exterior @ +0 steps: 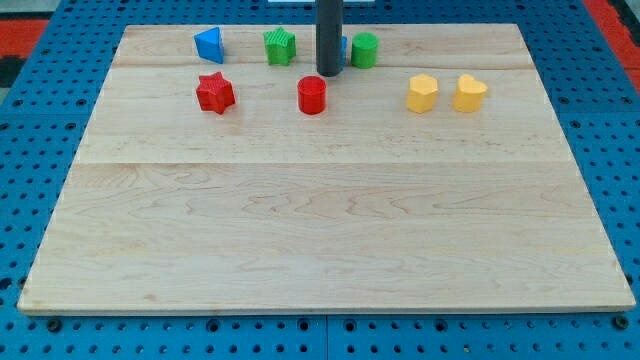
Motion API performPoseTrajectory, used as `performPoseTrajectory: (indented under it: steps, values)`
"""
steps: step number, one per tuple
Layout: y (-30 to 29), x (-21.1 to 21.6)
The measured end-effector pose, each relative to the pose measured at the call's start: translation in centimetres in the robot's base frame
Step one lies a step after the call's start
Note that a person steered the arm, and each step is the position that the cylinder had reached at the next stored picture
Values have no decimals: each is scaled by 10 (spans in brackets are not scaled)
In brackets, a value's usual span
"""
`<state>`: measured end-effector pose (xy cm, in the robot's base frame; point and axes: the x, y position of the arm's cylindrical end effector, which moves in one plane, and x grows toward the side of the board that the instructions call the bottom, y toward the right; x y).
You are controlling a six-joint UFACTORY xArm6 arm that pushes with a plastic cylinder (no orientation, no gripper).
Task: Slightly push the blue cube towards the top of the board
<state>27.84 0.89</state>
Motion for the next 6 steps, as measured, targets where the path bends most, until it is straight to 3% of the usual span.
performPoseTrajectory:
  steps: [6]
  values:
    - [6, -5]
